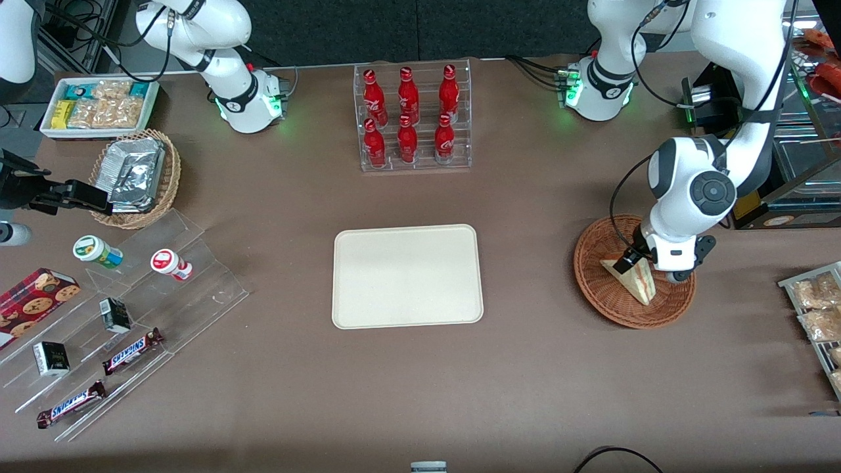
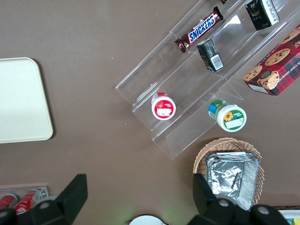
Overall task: Place sandwich from basket to tray
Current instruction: 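Close the left gripper on the sandwich and lift it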
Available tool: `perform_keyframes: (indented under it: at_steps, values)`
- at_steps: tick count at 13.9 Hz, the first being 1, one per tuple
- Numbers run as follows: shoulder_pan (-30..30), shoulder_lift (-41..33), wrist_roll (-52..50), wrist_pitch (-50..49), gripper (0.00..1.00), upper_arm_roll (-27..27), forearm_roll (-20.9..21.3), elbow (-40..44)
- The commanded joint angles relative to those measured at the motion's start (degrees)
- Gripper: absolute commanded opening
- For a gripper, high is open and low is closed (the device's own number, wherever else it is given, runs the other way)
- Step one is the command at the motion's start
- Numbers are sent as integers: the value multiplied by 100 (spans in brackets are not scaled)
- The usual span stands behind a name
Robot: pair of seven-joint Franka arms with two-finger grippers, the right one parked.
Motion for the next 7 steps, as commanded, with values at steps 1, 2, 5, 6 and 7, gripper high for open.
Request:
perform_keyframes:
  at_steps: [1,2,5,6,7]
  values:
    - [-78,21,-178,139,100,50,106,-50]
    - [-78,47,-178,148,99,50,106,-50]
    - [-78,56,-178,166,57,59,106,-50]
    - [-78,56,-178,157,43,68,106,-50]
    - [-69,56,-178,157,31,68,106,-50]
